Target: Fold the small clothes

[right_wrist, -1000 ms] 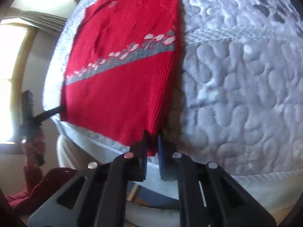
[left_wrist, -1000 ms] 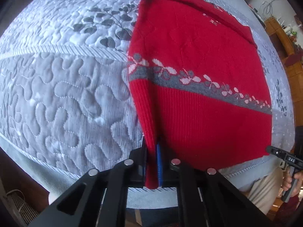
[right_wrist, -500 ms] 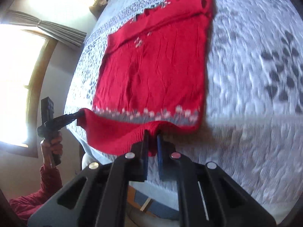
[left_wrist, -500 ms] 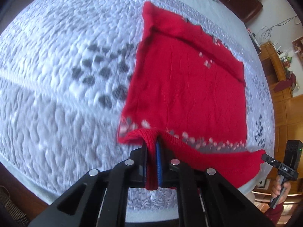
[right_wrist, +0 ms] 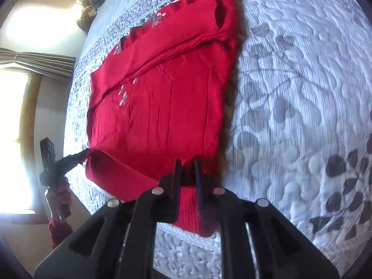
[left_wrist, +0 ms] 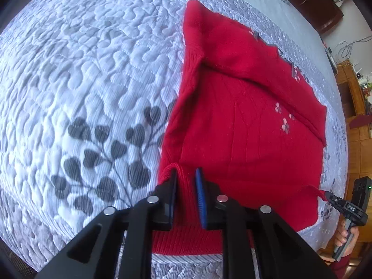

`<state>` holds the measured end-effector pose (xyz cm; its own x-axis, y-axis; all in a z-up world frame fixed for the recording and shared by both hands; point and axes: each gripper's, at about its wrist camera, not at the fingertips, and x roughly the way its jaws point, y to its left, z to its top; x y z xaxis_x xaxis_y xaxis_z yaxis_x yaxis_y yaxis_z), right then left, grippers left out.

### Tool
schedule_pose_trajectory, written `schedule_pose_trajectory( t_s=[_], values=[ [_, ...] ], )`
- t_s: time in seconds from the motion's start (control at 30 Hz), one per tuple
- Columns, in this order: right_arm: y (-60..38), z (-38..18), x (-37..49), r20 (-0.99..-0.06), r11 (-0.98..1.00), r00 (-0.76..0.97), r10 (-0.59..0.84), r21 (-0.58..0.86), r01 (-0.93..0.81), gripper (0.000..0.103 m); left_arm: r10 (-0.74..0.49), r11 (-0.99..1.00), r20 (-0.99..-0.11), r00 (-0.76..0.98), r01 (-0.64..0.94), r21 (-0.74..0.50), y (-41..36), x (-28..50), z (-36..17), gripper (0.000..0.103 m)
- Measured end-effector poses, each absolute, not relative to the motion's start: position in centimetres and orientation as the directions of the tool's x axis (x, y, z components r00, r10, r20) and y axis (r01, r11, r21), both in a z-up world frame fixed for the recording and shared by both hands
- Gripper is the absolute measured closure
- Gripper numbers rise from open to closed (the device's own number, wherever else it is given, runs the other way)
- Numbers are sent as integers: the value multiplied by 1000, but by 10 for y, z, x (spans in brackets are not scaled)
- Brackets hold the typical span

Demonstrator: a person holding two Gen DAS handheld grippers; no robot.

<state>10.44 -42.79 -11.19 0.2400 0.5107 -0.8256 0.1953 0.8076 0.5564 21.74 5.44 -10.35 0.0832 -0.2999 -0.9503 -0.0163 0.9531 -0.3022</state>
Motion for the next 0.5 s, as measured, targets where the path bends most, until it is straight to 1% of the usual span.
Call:
schedule_pose_trajectory(
  t_s=[0.03,0.07,0.1,0.17,0.2,0.27,0.33,0.37,0.4,0.5],
  values=[
    [-430,-109,104,-833,820,246,495,542,185,86,-305,951,-947,102,-17,-308,58,219,-99,74],
    [-431,-108,105,-842,831,252,477,526,183,73,-283,958,-950,131,-15,-288,63,219,-92,49],
    [-435,-105,104,-852,844,262,454,505,180,65,-228,972,-956,183,-11,-234,68,220,-83,37],
    [-441,-101,103,-854,852,271,443,496,168,69,-149,988,-954,259,10,-152,76,219,-65,37],
    [-443,-98,102,-847,850,276,454,504,150,70,-138,990,-951,277,18,-138,77,220,-60,38],
    [-441,-92,101,-836,853,281,471,513,98,70,-147,989,-942,302,61,-135,74,217,-48,38],
    [-436,-85,101,-833,861,278,478,507,37,67,-170,982,-942,290,125,-139,62,215,-44,37],
    [-430,-84,104,-836,866,274,475,499,20,62,-174,980,-943,284,148,-136,55,214,-46,37],
    [-426,-84,107,-840,872,271,471,490,5,60,-179,975,-945,273,180,-133,45,213,-49,37],
    [-416,-89,113,-849,877,241,471,480,-24,59,-160,968,-951,263,232,-98,22,213,-64,37]
  ],
)
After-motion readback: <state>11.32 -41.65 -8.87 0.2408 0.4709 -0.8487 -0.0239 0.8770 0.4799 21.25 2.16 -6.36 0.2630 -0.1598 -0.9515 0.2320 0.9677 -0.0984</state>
